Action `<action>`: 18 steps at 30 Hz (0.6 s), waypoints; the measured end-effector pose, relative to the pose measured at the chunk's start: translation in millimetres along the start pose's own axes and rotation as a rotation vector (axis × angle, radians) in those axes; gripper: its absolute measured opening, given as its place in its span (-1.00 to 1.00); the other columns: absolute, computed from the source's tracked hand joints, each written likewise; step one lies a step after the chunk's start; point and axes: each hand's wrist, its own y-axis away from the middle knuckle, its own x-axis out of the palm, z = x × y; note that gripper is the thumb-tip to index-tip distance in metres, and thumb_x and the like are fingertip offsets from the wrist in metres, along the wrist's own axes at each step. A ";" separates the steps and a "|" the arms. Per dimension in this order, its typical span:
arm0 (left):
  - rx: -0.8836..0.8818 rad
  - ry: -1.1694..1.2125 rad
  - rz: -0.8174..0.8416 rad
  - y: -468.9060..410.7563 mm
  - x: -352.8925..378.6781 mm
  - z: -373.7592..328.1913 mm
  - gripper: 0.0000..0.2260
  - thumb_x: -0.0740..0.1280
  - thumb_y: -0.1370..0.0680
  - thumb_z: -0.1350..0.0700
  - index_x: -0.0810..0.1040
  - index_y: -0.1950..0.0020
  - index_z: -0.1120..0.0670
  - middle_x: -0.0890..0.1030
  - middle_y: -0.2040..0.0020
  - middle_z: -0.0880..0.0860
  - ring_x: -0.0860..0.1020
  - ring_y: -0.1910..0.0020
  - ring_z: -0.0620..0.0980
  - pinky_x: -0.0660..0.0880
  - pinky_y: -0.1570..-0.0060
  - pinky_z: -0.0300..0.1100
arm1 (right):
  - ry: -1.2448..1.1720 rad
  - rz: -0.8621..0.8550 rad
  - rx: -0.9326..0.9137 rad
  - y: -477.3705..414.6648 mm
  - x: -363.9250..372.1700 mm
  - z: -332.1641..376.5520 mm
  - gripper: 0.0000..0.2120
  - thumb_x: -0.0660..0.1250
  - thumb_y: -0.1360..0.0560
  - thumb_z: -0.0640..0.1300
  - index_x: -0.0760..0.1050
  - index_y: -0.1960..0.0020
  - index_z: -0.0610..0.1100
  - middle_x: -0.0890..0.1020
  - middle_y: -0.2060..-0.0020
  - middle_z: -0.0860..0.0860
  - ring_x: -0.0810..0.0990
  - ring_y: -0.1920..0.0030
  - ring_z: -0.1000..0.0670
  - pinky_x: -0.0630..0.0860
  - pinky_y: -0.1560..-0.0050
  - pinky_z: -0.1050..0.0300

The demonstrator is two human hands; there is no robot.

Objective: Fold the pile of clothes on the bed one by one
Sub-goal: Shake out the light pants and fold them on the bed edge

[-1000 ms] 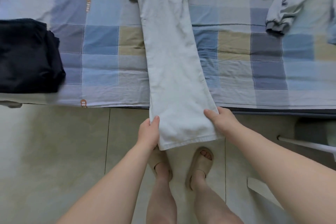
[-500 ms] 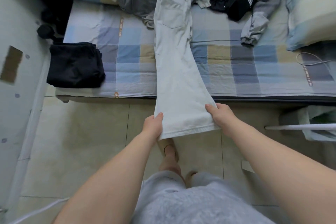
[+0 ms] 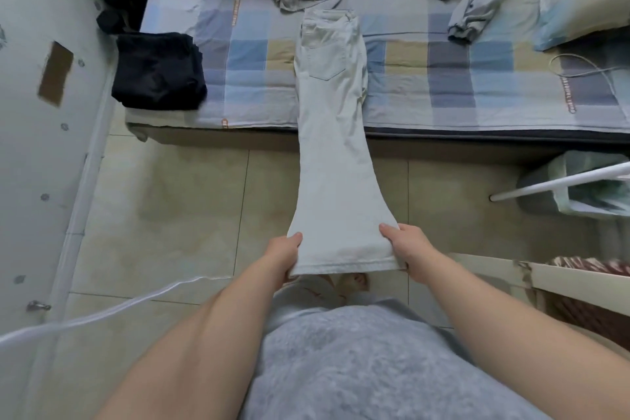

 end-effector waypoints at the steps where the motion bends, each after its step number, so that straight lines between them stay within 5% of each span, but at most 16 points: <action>1: -0.003 0.024 -0.004 4.0 0.6 -1.6 -0.59 0.28 -0.64 -0.04 0.48 -0.36 0.21 0.63 -0.17 0.17 0.62 -0.11 0.22 0.59 -0.12 0.04 | -0.011 0.000 -0.003 1.9 -1.1 1.0 -0.81 0.36 -0.60 -0.06 0.60 -0.08 -0.17 0.71 0.07 -0.08 0.68 0.06 -0.16 0.60 -0.09 -0.10; 5: 0.043 0.121 -0.006 12.1 4.0 -25.5 -0.68 0.28 -0.65 -0.06 0.48 -0.28 0.13 0.61 -0.03 0.10 0.60 0.14 0.08 0.52 0.27 -0.17 | -0.058 -0.011 -0.061 3.3 -7.4 25.0 -0.84 0.34 -0.61 -0.02 0.58 -0.06 -0.11 0.70 0.04 -0.05 0.68 0.01 -0.16 0.59 -0.14 -0.12; 11: 0.120 0.299 -0.012 5.5 5.9 -90.8 -0.74 0.35 -0.61 -0.06 0.57 -0.18 0.08 0.66 -0.09 0.08 0.64 -0.02 0.14 0.58 -0.05 -0.03 | -0.102 -0.045 -0.144 -9.8 -13.9 102.5 -0.86 0.37 -0.59 -0.04 0.59 0.01 -0.11 0.67 0.02 -0.10 0.65 0.05 -0.16 0.58 -0.04 -0.06; 14: 0.169 0.369 -0.013 -8.0 6.8 -141.2 -0.81 0.38 -0.58 -0.02 0.57 0.02 0.11 0.64 0.04 0.10 0.61 0.10 0.12 0.55 -0.01 -0.03 | -0.086 -0.083 -0.176 -29.3 -12.7 156.1 -0.85 0.41 -0.56 0.00 0.59 0.02 -0.08 0.66 -0.05 -0.12 0.65 -0.02 -0.18 0.58 -0.06 -0.06; 18: 0.231 0.453 -0.025 -40.3 -2.1 -228.8 -0.80 0.42 -0.58 0.01 0.59 0.00 0.16 0.68 0.01 0.13 0.67 0.02 0.17 0.60 -0.14 0.12 | -0.085 -0.092 -0.180 -70.3 -3.7 235.6 -0.71 0.40 -0.55 0.04 0.56 -0.19 -0.09 0.60 -0.17 -0.15 0.61 -0.12 -0.22 0.63 -0.05 -0.13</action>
